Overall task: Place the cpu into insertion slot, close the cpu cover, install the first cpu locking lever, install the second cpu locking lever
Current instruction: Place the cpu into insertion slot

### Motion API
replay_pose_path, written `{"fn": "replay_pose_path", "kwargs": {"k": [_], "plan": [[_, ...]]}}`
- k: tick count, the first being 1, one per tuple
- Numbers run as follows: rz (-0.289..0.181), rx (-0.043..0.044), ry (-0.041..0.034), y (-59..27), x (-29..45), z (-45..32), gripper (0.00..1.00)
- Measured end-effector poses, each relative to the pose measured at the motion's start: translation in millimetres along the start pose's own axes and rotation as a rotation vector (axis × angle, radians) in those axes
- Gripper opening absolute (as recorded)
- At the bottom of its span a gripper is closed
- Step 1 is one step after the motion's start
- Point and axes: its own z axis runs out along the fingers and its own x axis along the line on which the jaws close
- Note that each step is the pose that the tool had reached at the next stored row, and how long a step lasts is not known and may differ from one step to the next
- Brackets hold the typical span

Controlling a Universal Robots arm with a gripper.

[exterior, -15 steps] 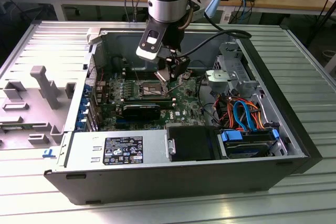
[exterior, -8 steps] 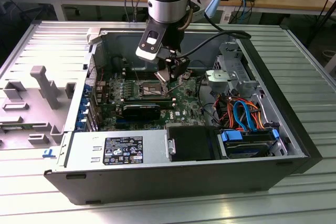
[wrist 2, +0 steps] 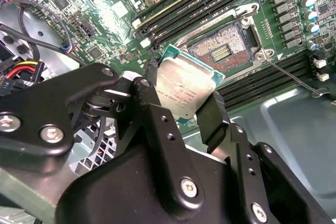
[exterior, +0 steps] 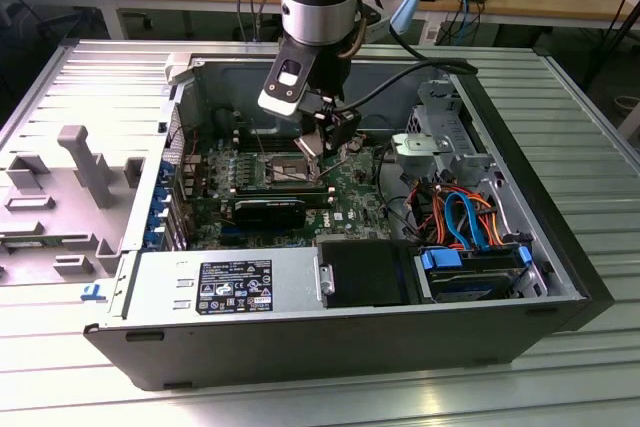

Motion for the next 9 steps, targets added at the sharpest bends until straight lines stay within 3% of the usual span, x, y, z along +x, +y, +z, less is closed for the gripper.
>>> {"fn": "replay_pose_path", "kwargs": {"k": [9], "plan": [[0.01, -0.0002, -0.0009, -0.1, 0.0, 1.5, 0.54]]}}
